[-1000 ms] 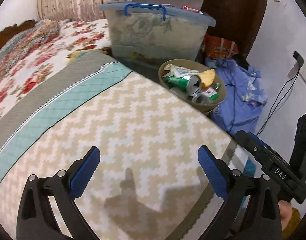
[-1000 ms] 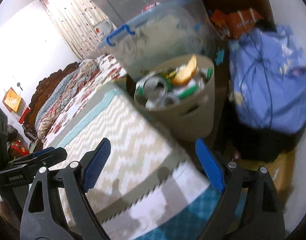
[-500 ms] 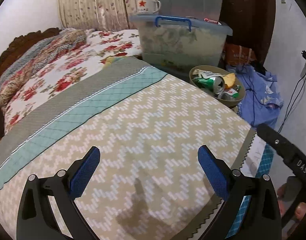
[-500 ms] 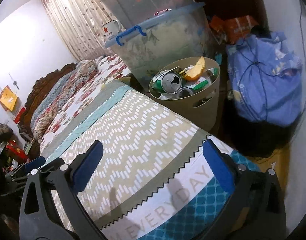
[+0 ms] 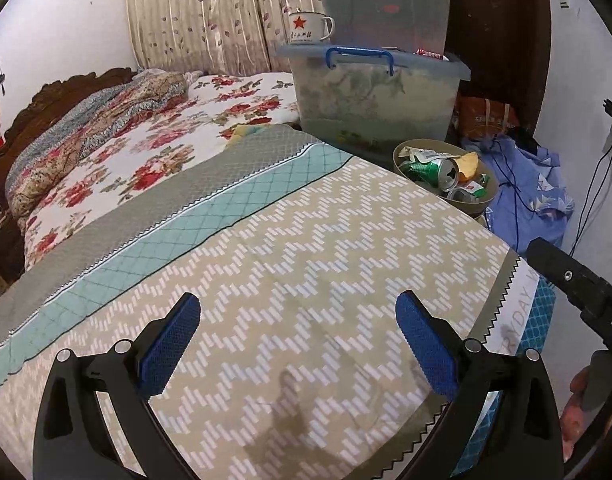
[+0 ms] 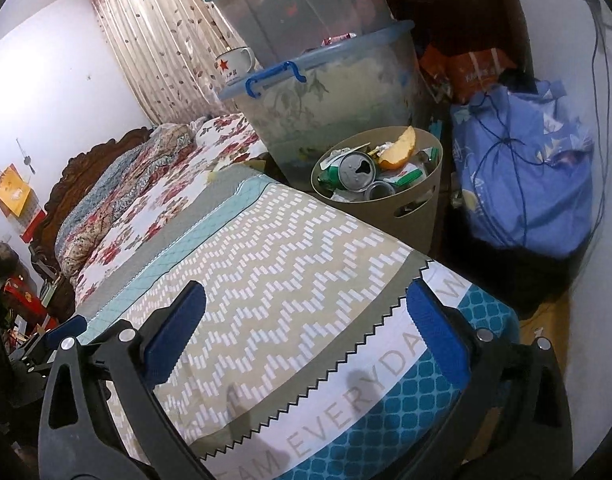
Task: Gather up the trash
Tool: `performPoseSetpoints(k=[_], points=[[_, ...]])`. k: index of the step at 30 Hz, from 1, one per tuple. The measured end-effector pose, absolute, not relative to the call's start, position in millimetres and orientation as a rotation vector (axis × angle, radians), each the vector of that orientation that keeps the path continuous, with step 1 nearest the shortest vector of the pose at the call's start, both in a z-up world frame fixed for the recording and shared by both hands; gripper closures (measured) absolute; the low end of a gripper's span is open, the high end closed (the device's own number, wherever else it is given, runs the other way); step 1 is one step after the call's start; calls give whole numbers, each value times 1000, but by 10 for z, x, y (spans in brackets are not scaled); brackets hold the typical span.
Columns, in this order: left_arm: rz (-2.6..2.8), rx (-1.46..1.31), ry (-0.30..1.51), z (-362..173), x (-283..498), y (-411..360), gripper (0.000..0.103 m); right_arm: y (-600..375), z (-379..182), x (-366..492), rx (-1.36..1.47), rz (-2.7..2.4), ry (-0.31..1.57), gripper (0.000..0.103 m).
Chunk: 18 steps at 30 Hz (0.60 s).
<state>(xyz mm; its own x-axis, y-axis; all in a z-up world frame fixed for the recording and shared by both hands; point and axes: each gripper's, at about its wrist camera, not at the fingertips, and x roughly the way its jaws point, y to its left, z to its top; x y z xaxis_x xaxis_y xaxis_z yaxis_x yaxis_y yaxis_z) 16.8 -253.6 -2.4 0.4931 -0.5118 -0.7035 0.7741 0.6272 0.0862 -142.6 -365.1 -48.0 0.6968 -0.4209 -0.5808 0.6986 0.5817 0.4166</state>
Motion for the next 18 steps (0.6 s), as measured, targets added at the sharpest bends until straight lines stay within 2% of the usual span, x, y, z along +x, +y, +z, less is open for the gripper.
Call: performPoseSetpoints(k=[18], points=[[-823, 413, 677, 74, 57, -2441, 9, -3557, -412, -1503, 679, -682, 432, 4]])
